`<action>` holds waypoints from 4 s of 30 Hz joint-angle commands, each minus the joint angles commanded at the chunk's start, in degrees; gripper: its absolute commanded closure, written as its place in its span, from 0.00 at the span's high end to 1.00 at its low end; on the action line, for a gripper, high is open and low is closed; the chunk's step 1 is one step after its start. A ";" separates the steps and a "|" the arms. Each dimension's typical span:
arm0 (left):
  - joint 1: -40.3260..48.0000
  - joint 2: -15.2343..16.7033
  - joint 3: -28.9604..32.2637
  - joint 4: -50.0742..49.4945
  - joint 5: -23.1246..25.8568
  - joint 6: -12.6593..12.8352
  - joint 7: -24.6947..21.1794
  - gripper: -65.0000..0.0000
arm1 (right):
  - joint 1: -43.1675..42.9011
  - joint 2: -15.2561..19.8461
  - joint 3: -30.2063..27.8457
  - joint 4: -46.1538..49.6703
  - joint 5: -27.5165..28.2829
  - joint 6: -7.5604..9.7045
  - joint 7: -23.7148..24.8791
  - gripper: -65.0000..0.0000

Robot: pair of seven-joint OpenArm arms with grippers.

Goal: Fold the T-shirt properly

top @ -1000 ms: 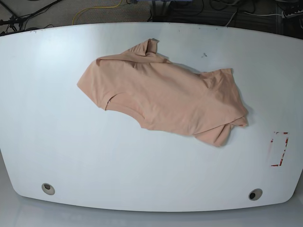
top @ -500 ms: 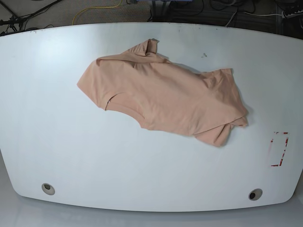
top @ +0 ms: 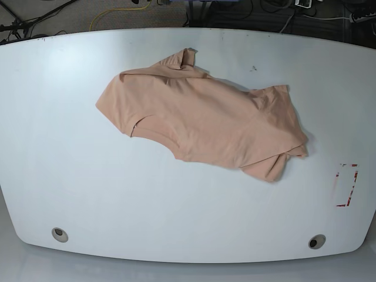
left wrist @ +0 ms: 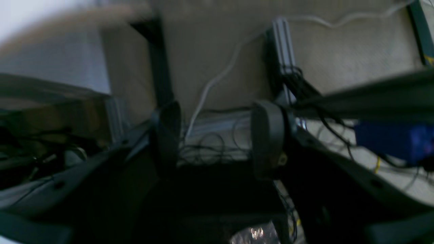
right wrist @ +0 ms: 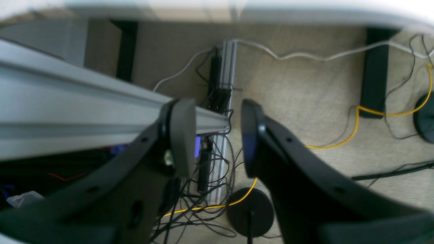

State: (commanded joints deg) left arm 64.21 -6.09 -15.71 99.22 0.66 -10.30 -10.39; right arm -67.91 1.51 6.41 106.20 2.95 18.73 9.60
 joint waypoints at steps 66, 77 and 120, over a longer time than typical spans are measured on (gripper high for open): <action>-20.79 -1.85 -5.39 13.41 -5.15 -0.14 -2.43 0.64 | 24.12 -0.80 0.30 13.09 0.61 -0.45 -18.06 0.54; -22.54 -2.09 -5.59 13.29 -5.14 -0.07 -1.50 0.67 | 28.39 -0.88 -0.22 11.60 0.87 -0.29 -20.33 0.53; -25.56 -1.81 -6.21 13.10 -5.54 -0.11 -1.55 0.66 | 51.89 -0.55 12.72 0.18 0.48 -0.53 -37.97 0.54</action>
State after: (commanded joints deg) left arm 38.65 -7.90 -21.92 112.33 -4.88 -10.41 -11.94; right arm -16.02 0.96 19.14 106.38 3.42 18.20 -28.36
